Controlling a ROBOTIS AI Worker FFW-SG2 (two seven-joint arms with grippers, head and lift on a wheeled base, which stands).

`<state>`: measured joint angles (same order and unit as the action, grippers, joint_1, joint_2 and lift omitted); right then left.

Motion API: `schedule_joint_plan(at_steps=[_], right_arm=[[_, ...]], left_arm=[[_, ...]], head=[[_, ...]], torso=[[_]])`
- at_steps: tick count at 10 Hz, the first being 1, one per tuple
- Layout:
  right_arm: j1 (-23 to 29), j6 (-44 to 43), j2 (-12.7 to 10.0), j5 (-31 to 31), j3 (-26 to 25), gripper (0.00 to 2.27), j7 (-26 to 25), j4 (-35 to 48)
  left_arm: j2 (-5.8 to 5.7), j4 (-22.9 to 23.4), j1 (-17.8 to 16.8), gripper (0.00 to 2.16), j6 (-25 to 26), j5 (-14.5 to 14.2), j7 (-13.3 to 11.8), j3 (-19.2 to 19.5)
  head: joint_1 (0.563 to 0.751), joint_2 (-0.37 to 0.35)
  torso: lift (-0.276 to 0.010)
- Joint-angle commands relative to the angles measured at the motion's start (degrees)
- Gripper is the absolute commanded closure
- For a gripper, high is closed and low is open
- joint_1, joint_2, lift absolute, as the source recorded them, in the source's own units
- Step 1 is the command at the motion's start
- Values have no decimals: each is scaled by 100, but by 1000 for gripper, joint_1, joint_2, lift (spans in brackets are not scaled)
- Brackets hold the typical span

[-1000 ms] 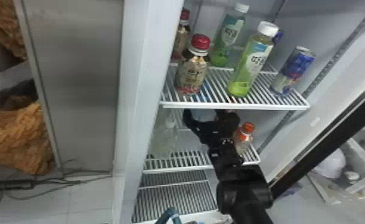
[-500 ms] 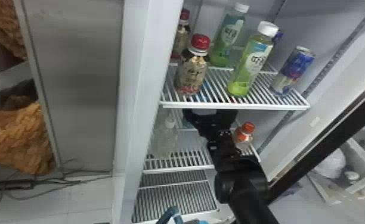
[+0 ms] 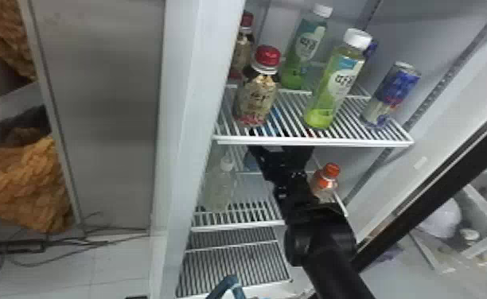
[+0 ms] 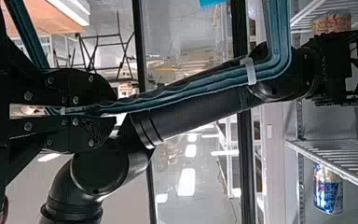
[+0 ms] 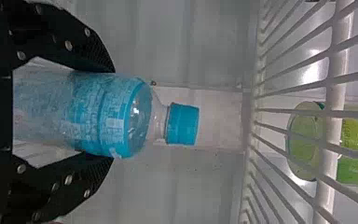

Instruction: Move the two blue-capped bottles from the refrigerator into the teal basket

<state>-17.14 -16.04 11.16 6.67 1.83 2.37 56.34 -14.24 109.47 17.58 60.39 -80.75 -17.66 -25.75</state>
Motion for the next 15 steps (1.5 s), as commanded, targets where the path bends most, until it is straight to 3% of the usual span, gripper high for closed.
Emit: schedule_joint_plan(at_steps=[1, 5, 15], right_arm=[[12, 0, 0, 37, 10, 733, 1, -17], [336, -154, 18, 177, 10, 756, 53, 391], [2206, 197, 18, 274, -386, 754, 282, 2852]], left_arm=[[-9, 0, 14, 1084, -7, -11, 0, 0], [-18, -14, 42, 1084, -35, -37, -18, 9], [-9, -14, 112, 1082, -49, -37, -35, 53]], head=[[695, -350], [695, -350], [695, -350]], torso=[[-151], [-151], [-151]])
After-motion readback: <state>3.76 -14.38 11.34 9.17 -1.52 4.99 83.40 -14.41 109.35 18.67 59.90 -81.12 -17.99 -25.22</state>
